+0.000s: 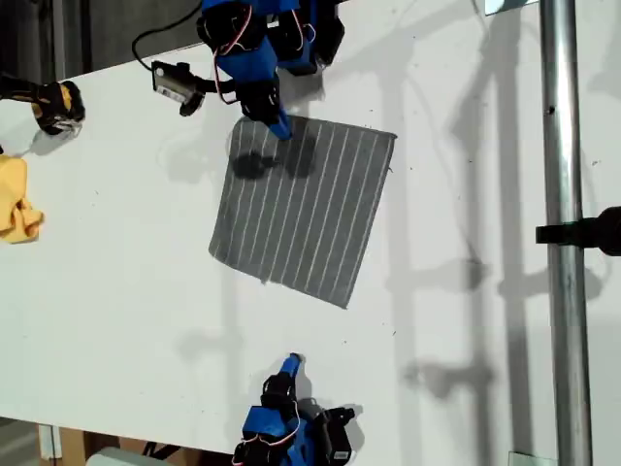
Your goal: Grasp corners of a towel and fold twice.
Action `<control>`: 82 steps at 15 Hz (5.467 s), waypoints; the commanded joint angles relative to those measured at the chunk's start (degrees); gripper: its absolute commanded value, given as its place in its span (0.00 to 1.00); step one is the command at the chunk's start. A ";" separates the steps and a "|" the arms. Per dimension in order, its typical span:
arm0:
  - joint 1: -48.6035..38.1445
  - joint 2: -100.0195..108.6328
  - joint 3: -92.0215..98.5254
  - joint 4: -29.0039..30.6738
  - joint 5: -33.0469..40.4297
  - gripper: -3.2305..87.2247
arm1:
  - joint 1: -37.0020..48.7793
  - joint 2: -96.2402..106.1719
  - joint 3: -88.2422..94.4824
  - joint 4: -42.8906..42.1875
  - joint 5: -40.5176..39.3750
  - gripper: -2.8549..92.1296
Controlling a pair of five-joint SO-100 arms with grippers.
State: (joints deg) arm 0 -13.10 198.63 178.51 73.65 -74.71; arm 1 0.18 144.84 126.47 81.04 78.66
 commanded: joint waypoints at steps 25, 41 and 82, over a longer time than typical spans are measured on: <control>-0.35 0.26 0.26 0.09 -0.18 0.01 | -26.28 -38.76 -30.06 12.13 -5.19 0.48; 0.00 0.26 0.26 0.09 -0.09 0.01 | -29.71 -59.24 -15.38 -7.47 6.94 0.43; 17.67 -103.27 -91.85 -1.93 18.46 0.16 | -25.22 -67.06 -18.37 -15.91 -0.79 0.03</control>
State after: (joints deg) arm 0 4.13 96.42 91.41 70.49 -56.69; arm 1 -25.75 78.13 108.72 65.48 78.57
